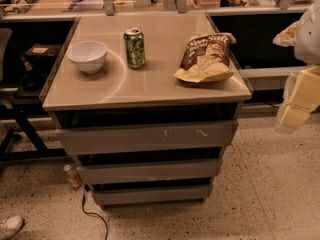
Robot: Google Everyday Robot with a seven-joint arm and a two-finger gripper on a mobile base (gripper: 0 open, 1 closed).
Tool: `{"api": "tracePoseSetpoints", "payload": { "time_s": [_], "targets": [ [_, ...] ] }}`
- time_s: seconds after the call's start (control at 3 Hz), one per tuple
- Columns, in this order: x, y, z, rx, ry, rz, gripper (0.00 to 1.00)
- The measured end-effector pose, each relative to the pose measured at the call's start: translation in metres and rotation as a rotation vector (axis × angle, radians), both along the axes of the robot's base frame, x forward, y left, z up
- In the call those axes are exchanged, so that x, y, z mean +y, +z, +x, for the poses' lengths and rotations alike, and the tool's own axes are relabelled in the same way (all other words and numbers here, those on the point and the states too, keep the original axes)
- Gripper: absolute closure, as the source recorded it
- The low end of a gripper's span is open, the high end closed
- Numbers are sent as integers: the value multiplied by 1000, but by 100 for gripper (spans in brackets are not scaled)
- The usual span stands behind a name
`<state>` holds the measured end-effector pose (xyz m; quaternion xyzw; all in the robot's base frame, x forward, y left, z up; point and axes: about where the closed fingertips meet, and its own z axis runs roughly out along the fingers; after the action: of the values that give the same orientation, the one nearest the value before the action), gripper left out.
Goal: Open middle drawer
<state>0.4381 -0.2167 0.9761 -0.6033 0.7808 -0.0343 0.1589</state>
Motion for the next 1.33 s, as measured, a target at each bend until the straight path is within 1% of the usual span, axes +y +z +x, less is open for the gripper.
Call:
{"api": "tracePoseSetpoints", "payload": {
  "time_s": [0.33,0.67,1.0,1.33],
  "targets": [
    [0,0,0,0,0,0,0],
    [2,-10,-6,6,1,5,0],
    [10,-44,-20,47,-4,36,0],
    [20,-98,-33,129,-11,60,0]
  ]
}}
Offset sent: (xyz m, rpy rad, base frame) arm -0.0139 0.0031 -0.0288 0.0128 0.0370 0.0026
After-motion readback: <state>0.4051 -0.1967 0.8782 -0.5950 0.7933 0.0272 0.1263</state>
